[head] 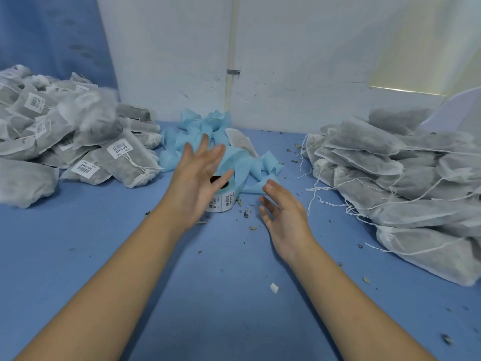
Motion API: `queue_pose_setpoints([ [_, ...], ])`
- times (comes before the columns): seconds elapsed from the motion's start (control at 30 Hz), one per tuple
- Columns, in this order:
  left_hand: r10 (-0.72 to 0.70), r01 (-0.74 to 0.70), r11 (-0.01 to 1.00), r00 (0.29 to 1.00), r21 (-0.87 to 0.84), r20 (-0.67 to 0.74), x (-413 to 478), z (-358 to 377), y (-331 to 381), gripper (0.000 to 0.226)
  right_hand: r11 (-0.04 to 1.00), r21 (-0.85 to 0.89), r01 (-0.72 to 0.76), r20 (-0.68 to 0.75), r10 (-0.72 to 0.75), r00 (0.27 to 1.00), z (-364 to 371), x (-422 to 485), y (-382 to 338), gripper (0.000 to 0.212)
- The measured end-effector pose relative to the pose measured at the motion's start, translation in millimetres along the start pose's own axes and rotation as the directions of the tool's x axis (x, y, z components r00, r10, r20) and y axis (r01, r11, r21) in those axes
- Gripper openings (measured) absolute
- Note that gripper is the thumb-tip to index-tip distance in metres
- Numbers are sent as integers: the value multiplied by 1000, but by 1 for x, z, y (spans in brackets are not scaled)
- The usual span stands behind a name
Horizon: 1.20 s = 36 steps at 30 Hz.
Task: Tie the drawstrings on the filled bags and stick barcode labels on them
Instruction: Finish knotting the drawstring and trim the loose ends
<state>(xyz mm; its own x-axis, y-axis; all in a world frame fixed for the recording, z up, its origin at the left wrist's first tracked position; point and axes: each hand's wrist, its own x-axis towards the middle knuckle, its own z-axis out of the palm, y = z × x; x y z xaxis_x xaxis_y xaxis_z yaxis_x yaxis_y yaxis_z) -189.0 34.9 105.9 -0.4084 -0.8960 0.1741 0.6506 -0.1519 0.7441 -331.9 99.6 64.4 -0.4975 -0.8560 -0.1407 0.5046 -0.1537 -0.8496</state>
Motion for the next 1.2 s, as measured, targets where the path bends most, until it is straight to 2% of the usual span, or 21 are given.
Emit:
queue_pose_setpoints([
  [0.03,-22,22,994,1000,104,2,-1,1,-4,92,1000,7,0,-3,0,1000,-1,1,0,9],
  [0.17,-82,79,931,997,357,-5,-7,6,-15,34,999,38,28,-31,-27,999,-5,5,-2,16],
  [0.27,-112,99,879,994,467,-1,-9,11,-21,21,996,6,92,-87,-91,992,-8,13,-9,24],
  [0.4,-116,106,834,993,542,-15,-7,20,-29,23,944,-233,232,-189,-278,942,-20,32,-21,32],
  [0.47,-125,117,831,992,544,-22,-3,25,-33,24,925,-287,249,-224,-318,921,-24,47,-29,37],
  [0.57,-126,133,835,991,534,-50,4,32,-39,26,959,-147,243,-268,-275,923,-29,70,-41,43],
  [0.67,-138,164,848,986,504,-89,10,38,-46,28,971,-5,238,-258,-231,938,-34,90,-52,40],
  [0.8,-162,198,860,980,471,-117,15,48,-55,28,980,-43,194,-311,-197,930,-34,104,-63,20],
  [0.93,-182,224,853,974,472,-133,16,50,-61,29,980,-128,152,-370,-189,910,-39,110,-65,28],
  [1.0,-190,237,852,971,467,-147,15,49,-63,30,985,-80,154,-369,-173,913,-40,109,-65,14],
  [1.03,-198,248,853,968,460,-154,15,47,-63,30,986,-40,165,-371,-168,913,-40,107,-64,16],
  [1.1,-222,273,858,961,436,-165,12,45,-66,29,985,37,168,-343,-146,928,-37,97,-62,28],
  [1.2,-261,316,845,948,432,-183,8,45,-71,25,984,111,140,-193,-117,974,-26,72,-55,26],
])
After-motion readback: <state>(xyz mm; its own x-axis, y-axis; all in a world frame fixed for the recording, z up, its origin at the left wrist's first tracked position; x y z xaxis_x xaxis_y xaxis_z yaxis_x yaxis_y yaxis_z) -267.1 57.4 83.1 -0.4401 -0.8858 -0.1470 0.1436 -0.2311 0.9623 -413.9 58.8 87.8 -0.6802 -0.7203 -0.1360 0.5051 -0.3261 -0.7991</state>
